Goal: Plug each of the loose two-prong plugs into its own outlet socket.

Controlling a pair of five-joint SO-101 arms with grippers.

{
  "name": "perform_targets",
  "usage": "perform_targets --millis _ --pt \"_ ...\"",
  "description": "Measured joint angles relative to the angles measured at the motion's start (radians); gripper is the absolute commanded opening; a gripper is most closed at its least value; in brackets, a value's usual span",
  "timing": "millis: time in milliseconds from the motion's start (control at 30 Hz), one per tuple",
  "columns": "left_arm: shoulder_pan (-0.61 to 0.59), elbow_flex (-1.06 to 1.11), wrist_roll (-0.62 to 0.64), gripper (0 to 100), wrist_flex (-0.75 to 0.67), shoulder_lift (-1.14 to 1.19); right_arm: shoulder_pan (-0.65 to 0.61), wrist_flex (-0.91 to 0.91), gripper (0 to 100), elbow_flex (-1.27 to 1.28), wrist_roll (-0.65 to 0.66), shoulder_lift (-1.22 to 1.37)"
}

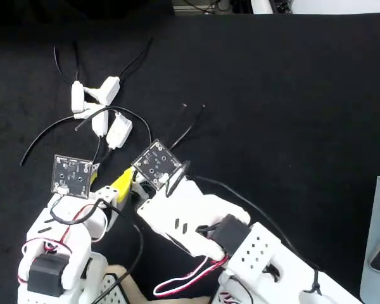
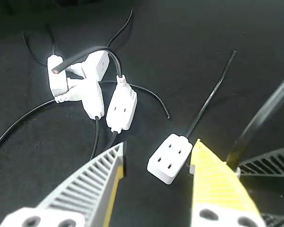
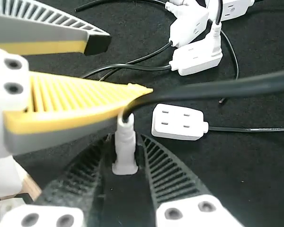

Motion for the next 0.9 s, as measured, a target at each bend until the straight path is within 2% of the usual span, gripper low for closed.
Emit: perform_targets --millis 733,900 --pt "0.083 -0.002 -0.094 23 0.008 0.0 0.0 0.0 1.2 0.002 0.0 0.003" --pt "-0.009 0.0 -0.069 23 0.006 0.005 0.044 -0.006 1.2 0.0 0.0 0.003"
